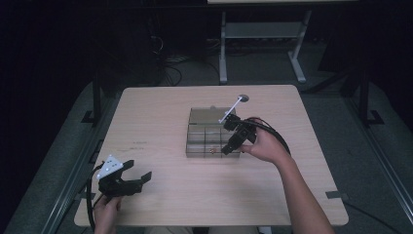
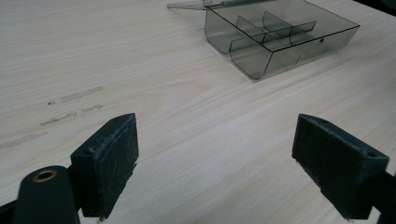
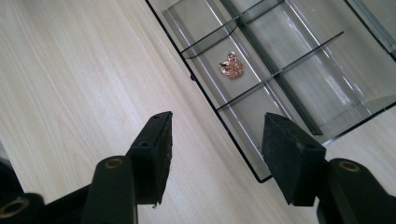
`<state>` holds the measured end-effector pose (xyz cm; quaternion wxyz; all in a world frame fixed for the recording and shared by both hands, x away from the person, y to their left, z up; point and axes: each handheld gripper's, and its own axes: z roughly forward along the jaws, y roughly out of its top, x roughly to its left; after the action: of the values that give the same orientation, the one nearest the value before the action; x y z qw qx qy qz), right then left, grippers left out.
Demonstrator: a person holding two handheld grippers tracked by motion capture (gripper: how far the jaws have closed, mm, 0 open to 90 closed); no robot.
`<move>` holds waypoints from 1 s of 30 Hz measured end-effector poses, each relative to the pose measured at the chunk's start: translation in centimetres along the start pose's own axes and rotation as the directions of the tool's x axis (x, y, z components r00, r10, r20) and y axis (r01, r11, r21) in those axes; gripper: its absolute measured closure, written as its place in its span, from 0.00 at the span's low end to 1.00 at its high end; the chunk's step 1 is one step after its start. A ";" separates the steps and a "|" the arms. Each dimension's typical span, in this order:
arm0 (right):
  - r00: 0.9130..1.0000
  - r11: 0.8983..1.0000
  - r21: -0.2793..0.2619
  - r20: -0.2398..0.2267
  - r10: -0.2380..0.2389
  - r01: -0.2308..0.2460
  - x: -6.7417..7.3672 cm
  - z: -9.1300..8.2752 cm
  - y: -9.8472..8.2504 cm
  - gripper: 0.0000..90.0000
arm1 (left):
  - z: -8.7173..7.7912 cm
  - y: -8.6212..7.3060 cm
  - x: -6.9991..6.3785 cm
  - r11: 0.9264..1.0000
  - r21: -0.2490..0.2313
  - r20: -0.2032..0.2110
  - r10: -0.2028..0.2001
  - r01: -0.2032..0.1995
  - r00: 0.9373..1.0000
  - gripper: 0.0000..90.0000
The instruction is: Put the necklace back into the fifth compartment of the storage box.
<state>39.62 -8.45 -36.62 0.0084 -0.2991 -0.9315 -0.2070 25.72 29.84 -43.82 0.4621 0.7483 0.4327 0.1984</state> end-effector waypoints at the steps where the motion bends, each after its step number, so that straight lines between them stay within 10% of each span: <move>1: 1.000 1.000 0.003 -0.002 -0.002 0.002 0.0 0.0 -0.2 0.47 | 0.0 0.0 0.0 1.000 0.000 -0.001 -0.002 0.002 1.000 0.16; 30: 0.999 0.999 -0.018 0.005 0.037 -0.037 0.1 -0.3 -5.2 0.47 | 0.0 0.0 0.0 1.000 -0.004 -0.024 0.005 -0.005 1.000 0.16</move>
<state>36.59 -12.35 -38.37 0.0072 -0.3169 -0.9238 -0.2145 25.73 29.84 -43.87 0.4577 0.7462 0.4358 0.2093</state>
